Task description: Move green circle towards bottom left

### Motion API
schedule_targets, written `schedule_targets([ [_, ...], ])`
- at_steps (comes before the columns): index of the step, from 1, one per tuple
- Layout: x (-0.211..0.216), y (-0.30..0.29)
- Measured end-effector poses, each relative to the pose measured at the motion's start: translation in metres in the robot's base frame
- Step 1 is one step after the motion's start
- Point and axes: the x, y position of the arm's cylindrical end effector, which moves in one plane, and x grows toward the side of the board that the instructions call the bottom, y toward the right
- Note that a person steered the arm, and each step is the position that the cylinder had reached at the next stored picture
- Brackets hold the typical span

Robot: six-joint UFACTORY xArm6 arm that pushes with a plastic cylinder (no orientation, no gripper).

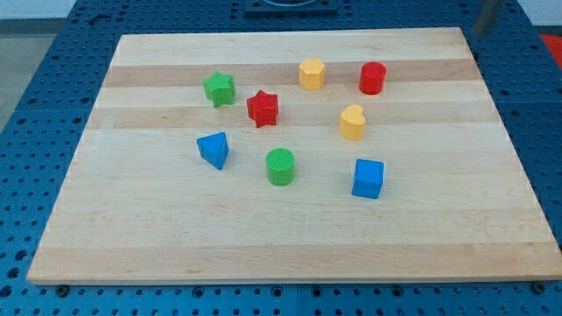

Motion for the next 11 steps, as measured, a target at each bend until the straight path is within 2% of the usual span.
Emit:
schedule_targets([
  [1, 0.001, -0.038],
  [2, 0.002, -0.043],
  [3, 0.014, -0.071],
  [5, 0.046, -0.083],
  [8, 0.185, -0.102],
  [9, 0.215, -0.135],
  [11, 0.239, -0.226],
])
